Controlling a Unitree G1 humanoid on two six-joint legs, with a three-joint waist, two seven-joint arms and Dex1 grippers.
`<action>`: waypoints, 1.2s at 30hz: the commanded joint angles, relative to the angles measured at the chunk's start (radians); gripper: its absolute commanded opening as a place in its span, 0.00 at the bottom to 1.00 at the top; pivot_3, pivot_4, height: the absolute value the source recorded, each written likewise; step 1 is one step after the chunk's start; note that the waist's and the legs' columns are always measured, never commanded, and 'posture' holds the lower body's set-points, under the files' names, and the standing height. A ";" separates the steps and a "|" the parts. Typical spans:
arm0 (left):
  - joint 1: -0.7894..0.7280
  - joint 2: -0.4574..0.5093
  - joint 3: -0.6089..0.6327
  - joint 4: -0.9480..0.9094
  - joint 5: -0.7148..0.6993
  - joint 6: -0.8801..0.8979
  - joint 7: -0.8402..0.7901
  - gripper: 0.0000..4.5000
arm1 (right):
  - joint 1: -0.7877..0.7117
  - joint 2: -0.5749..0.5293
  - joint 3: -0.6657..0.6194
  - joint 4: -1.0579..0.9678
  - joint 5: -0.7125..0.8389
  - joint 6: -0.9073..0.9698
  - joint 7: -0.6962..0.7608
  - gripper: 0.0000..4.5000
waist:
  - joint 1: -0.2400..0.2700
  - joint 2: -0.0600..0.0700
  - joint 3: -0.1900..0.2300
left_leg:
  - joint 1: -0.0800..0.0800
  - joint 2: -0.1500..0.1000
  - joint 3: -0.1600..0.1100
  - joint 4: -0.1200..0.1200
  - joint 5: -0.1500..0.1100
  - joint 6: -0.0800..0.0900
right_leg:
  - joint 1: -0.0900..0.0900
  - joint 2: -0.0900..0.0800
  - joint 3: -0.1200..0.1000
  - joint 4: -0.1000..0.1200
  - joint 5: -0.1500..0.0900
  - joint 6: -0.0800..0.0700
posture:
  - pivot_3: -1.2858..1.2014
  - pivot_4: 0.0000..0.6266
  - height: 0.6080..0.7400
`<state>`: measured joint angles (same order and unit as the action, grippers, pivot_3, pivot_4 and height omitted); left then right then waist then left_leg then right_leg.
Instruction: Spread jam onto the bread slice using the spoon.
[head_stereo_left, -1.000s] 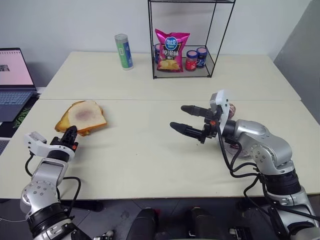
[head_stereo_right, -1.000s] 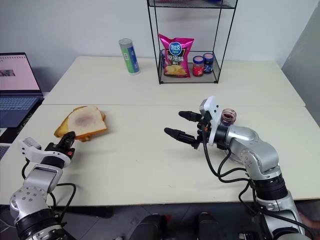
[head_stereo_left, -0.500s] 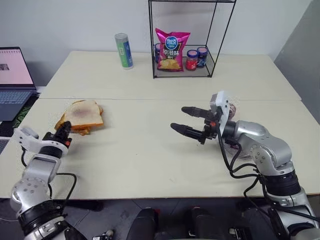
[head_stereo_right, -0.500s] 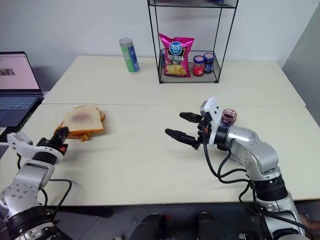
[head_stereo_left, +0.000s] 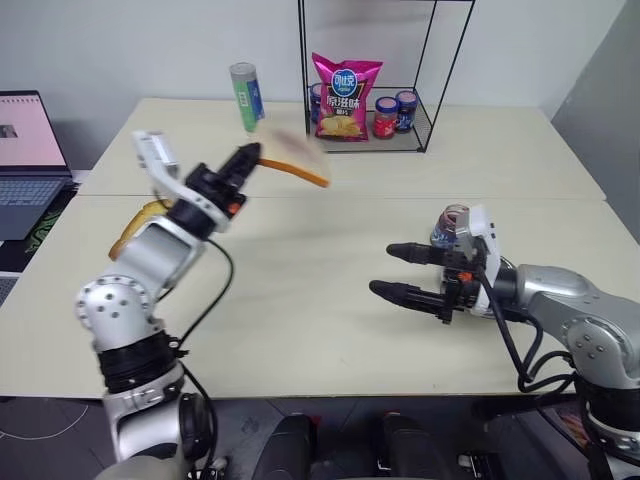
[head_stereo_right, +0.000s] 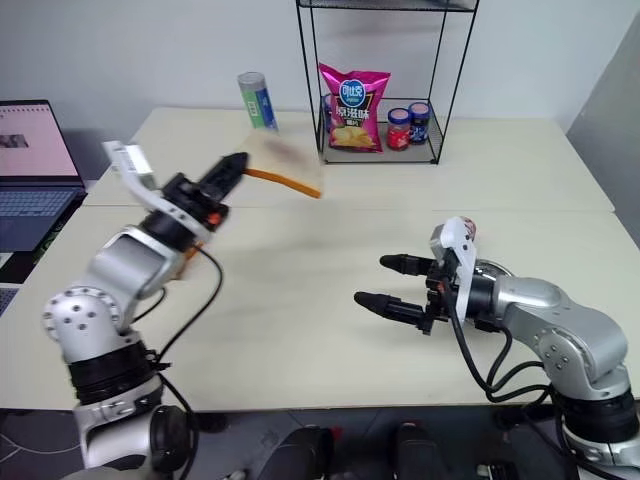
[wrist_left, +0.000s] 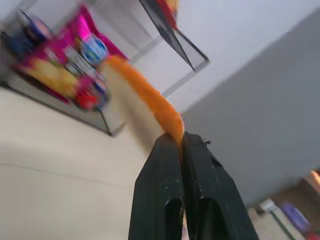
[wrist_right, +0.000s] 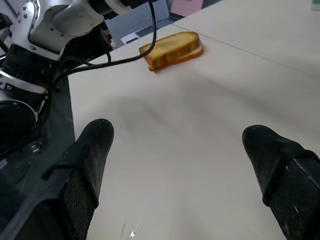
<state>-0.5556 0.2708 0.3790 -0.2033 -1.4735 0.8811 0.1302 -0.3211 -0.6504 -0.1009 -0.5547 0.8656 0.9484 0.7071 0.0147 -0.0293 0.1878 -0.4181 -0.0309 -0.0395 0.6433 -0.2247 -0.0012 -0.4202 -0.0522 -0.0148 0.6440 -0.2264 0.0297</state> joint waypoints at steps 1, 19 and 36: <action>0.075 -0.012 -0.042 -0.042 -0.020 0.013 0.030 0.00 | 0.022 -0.012 -0.045 -0.061 0.039 0.012 -0.043 1.00 | -0.002 0.000 0.000 | 0.000 0.000 0.000 0.000 0.000 0.000 | 0.000 0.000 0.000 0.000 0.000 0.000 | 0.52 0.24 1.00; 0.311 0.085 -0.283 -0.028 0.370 0.083 -0.123 0.00 | 0.019 -0.005 -0.006 -0.020 0.004 -0.035 -0.062 1.00 | 0.008 -0.001 0.001 | 0.002 -0.001 0.001 0.002 0.002 0.001 | 0.003 -0.001 0.000 -0.001 -0.004 -0.002 | 0.52 0.24 1.00; 0.320 0.066 -0.311 -0.072 0.538 0.096 -0.267 0.27 | 0.001 0.004 0.023 0.007 -0.011 -0.058 -0.061 1.00 | 0.009 -0.001 0.001 | 0.002 -0.001 0.001 0.002 0.002 0.001 | 0.003 -0.001 0.000 -0.001 -0.004 -0.001 | 0.52 0.24 1.00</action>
<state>-0.2436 0.3287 0.0492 -0.2252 -0.9145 0.9589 -0.1122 -0.3009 -0.6494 -0.0649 -0.5414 0.8459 0.9041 0.6485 0.0234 -0.0300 0.1883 -0.4165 -0.0317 -0.0390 0.6455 -0.2229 0.0000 -0.4174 -0.0527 -0.0144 0.6434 -0.2303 0.0288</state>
